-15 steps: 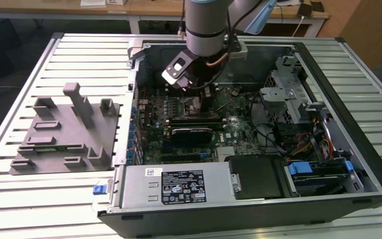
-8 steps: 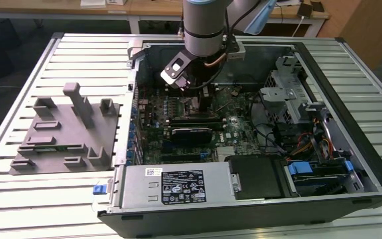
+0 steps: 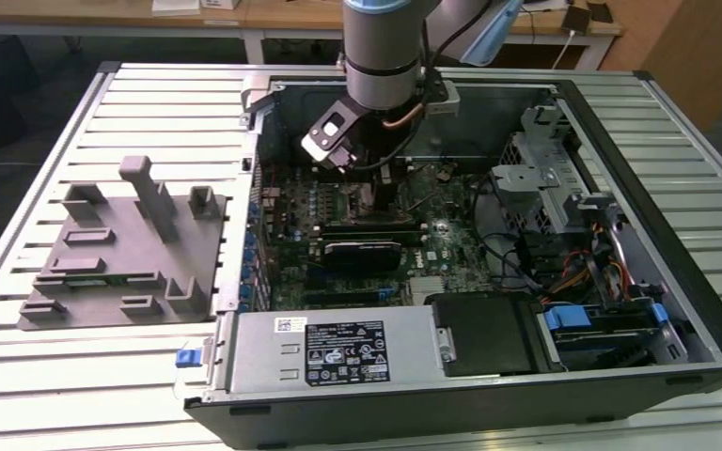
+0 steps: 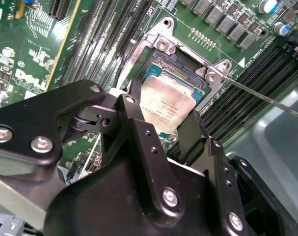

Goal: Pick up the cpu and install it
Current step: 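Place the cpu into insertion slot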

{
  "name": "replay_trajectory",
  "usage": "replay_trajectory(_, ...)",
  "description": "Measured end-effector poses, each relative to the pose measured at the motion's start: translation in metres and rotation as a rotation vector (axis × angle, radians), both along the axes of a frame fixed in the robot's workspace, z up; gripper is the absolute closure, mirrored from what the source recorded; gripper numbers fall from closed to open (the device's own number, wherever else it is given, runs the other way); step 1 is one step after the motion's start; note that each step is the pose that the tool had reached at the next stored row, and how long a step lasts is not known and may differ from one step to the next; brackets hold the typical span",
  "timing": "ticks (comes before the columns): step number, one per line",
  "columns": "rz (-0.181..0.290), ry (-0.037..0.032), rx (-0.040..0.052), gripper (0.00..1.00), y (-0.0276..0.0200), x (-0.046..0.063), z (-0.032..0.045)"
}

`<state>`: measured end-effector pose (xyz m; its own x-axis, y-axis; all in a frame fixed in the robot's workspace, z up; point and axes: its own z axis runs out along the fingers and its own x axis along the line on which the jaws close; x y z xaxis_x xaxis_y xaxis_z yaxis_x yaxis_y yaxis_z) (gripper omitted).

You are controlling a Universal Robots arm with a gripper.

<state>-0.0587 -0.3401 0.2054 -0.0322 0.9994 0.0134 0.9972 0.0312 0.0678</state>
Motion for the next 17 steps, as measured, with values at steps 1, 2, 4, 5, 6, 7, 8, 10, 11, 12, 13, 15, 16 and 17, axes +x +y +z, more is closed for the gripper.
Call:
replay_trajectory(1, -0.001, 0.0002, 0.0, 0.46, 0.0003, 0.0, -0.0009)
replay_trajectory(2, -0.001, 0.0002, -0.0001, 0.46, 0.0004, 0.0, -0.0016)
replay_trajectory(4, -0.003, 0.0003, 0.0, 0.46, 0.0005, 0.0, -0.0027)
replay_trajectory(5, -0.005, 0.0003, 0.0, 0.46, 0.0005, 0.0, -0.0033)
replay_trajectory(6, -0.006, 0.0002, 0.0, 0.46, 0.0005, 0.0, -0.0039)
replay_trajectory(7, -0.008, 0.0003, 0.0, 0.46, 0.0005, -0.001, -0.0043)
replay_trajectory(8, -0.01, 0.0003, -0.0001, 0.46, 0.0005, -0.001, -0.0048)
replay_trajectory(10, -0.012, 0.0002, 0.0, 0.46, 0.0005, -0.001, -0.0059)
replay_trajectory(11, -0.014, 0.0002, 0.0, 0.46, 0.0005, -0.001, -0.0065)
replay_trajectory(12, -0.015, 0.0003, 0.0, 0.46, 0.0005, -0.001, -0.0071)
replay_trajectory(13, -0.016, 0.0002, 0.0, 0.46, 0.0005, -0.001, -0.0077)
replay_trajectory(15, -0.028, 0.0002, 0.0, 0.46, 0.0005, -0.001, -0.0109)
replay_trajectory(16, -0.029, 0.0003, -0.0001, 0.46, 0.0004, -0.001, -0.0109)
replay_trajectory(17, -0.029, 0.0004, 0.0002, 0.46, 0.0004, -0.001, -0.011)
